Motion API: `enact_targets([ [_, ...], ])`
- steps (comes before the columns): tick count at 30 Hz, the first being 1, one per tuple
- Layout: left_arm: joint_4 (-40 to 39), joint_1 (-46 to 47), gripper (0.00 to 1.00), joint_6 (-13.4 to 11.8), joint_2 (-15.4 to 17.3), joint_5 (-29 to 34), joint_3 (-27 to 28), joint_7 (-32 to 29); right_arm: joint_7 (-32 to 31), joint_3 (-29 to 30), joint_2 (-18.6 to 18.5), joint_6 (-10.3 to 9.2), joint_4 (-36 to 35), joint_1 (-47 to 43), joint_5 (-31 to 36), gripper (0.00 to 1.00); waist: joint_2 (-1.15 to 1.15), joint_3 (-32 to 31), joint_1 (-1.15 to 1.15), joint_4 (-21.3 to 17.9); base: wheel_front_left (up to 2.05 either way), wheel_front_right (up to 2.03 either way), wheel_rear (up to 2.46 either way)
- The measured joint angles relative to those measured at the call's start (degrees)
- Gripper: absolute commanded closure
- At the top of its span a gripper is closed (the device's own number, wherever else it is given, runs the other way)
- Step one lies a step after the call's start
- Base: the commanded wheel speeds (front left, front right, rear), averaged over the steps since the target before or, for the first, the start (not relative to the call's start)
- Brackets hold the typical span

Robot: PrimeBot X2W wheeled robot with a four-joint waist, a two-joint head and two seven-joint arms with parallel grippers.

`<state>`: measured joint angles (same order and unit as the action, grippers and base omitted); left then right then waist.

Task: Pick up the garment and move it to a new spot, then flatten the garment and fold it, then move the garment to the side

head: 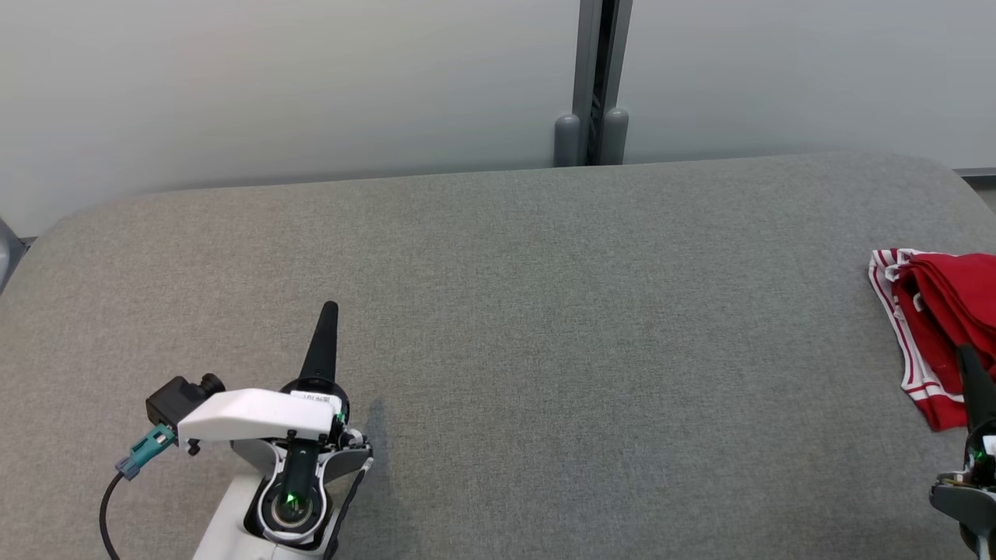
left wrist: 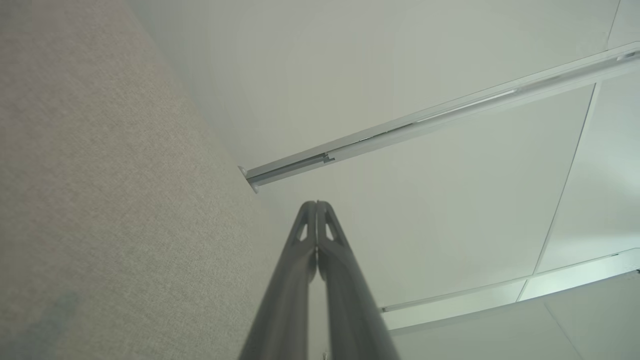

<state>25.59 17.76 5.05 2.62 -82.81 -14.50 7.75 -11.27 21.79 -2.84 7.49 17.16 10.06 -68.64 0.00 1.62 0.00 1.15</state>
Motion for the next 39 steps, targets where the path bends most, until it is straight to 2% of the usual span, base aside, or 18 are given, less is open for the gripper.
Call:
enact_targets([
  [39, 3.65, 4.94, 1.00, 2.02, 0.08, -14.64, -1.83, -1.78, -6.97, 7.34, 0.07, 0.00, 1.07, 0.91, -16.22, 1.00, 0.00, -1.11, 0.00, -1.07, 0.00, 0.00, 0.00],
])
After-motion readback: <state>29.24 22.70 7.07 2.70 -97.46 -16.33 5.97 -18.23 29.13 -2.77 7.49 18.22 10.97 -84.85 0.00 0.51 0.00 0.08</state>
